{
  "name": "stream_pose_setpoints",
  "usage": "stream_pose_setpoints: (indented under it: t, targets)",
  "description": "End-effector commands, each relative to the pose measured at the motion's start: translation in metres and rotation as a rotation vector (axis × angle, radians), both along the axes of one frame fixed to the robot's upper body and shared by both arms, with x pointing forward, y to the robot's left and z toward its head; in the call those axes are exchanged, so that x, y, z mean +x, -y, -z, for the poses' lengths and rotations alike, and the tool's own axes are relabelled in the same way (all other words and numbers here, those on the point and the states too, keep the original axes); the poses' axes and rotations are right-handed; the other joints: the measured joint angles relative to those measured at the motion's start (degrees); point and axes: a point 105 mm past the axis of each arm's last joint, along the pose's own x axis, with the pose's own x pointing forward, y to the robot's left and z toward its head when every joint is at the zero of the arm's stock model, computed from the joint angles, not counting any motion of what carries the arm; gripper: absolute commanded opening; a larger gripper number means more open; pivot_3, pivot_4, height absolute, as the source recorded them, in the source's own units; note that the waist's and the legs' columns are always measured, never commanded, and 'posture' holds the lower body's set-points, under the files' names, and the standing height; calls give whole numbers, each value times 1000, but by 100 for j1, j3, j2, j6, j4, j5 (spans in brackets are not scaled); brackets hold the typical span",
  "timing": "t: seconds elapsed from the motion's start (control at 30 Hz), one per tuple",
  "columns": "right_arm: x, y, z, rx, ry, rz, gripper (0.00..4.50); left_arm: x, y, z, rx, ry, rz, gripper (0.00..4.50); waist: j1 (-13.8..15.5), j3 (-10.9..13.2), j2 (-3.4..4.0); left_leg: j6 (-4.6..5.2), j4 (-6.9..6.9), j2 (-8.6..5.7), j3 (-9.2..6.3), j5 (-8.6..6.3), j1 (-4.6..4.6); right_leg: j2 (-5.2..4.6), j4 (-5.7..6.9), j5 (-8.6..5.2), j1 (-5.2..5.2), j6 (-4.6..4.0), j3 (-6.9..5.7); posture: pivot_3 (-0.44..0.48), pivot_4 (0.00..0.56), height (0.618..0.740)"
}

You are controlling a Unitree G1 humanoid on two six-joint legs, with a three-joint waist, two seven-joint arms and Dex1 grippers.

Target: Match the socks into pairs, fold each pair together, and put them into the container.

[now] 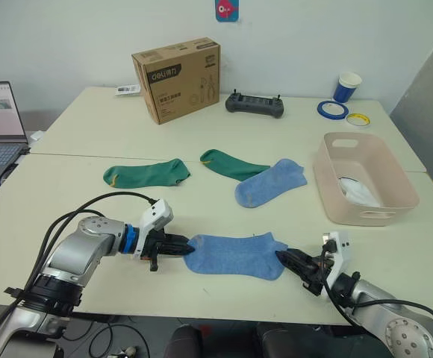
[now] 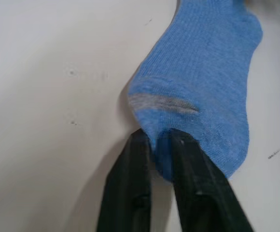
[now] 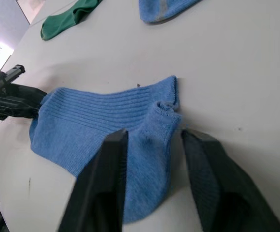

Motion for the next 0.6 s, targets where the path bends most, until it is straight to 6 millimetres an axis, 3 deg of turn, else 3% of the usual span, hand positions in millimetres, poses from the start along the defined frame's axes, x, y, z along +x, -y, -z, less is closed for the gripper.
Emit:
stream_pose_setpoints:
  t: [0.03, 0.17, 0.23, 0.33, 0.4, 0.5, 0.6]
  targets:
    - [-4, 15, -15, -22, 64, -11, 3200, 7, -21, -4, 47, 27, -77, 2141, 2, 0, 0, 0, 0, 0, -1, 0, 1, 0, 1, -3, 1, -6, 0, 0, 150, 740]
    - [-10, 22, -30, -107, 141, -124, 4500, 19, -26, -16, 21, 106, -111, 3395, -2, 1, 0, 0, 2, -3, 6, 0, 12, -3, 1, -8, 9, -17, 8, 0, 150, 740]
    - [-2, 15, -43, -180, 248, -208, 4500, 16, -17, -27, 6, 199, -11, 4002, -7, 2, -2, 0, 2, -3, 8, 1, 11, -5, 0, -8, 9, -17, 8, 0, 150, 740]
    - [11, 2, -55, -284, 392, -312, 4500, 11, -2, -36, -4, 294, 101, 4002, -20, 4, -5, 0, 3, -3, 12, 1, 9, -3, -1, -4, 5, -16, 12, 0, 150, 740]
    - [15, -14, -50, -367, 464, -421, 4114, 7, 20, -43, -68, 338, 166, 4028, 3, 4, -5, 0, 3, -4, 9, 1, 8, -3, -2, 4, 6, 1, 6, 0, 150, 740]
    - [22, -29, -42, -420, 520, -498, 3232, -6, 37, -38, -71, 372, 284, 3438, 61, 3, -12, 0, 3, -4, 4, 1, -5, -1, -6, 0, 1, 5, -1, 0, 150, 740]
    - [27, -35, -32, -432, 513, -536, 2106, -19, 53, -25, -73, 345, 348, 2469, 100, 4, -12, 1, 2, -6, 6, 0, -14, -2, -6, -7, -5, 13, 2, 0, 150, 740]
